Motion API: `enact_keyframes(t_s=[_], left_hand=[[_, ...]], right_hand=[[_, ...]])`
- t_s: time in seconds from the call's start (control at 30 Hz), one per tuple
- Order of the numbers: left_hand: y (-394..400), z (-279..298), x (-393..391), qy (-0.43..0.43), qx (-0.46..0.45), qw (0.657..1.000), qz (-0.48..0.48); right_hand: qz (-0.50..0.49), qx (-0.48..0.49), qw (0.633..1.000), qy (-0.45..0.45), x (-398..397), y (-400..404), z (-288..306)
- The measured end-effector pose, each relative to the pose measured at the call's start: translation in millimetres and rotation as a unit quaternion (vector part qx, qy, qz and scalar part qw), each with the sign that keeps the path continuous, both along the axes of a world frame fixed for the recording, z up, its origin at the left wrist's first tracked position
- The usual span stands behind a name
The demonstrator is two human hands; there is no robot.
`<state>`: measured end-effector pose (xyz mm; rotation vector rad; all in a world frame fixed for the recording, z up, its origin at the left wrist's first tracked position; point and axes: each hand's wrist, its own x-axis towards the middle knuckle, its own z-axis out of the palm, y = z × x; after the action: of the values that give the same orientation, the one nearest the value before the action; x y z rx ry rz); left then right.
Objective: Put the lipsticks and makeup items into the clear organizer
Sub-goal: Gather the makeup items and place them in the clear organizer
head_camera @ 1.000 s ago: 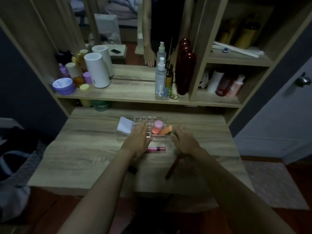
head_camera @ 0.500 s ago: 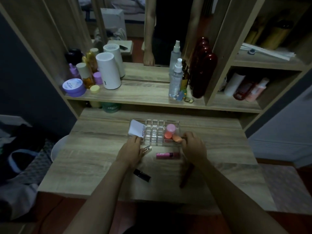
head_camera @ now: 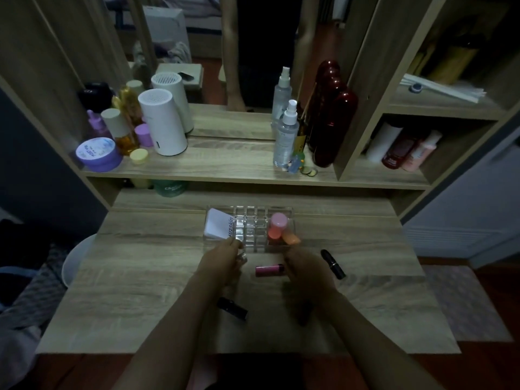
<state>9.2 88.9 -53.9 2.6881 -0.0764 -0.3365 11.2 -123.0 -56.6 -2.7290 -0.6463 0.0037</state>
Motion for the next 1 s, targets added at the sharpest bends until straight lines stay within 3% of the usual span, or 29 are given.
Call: enact_keyframes(t_s=[0.37, 0.53, 0.77, 1.0], left_hand=[[9.1, 1.1, 14.1, 0.011, -0.054, 0.998, -0.033], [18.3, 15.0, 32.3, -0.049, -0.117, 0.991, -0.031], [35.1, 49.9, 69.7, -0.166, -0.226, 0.957, 0.076], [29.3, 55.5, 84.5, -0.243, -0.277, 0.924, 0.105]], right_hand=[[0.037, -0.147, 0.983, 0.102, 15.7, 1.5, -12.5], [0.042, -0.028, 0.988, 0.145, 23.9, 19.2, 6.8], [-0.019, 0.160, 0.985, 0.055, 60.0, 50.7, 51.4], [-0.053, 0.113, 0.992, 0.008, 96.0, 72.5, 69.2]])
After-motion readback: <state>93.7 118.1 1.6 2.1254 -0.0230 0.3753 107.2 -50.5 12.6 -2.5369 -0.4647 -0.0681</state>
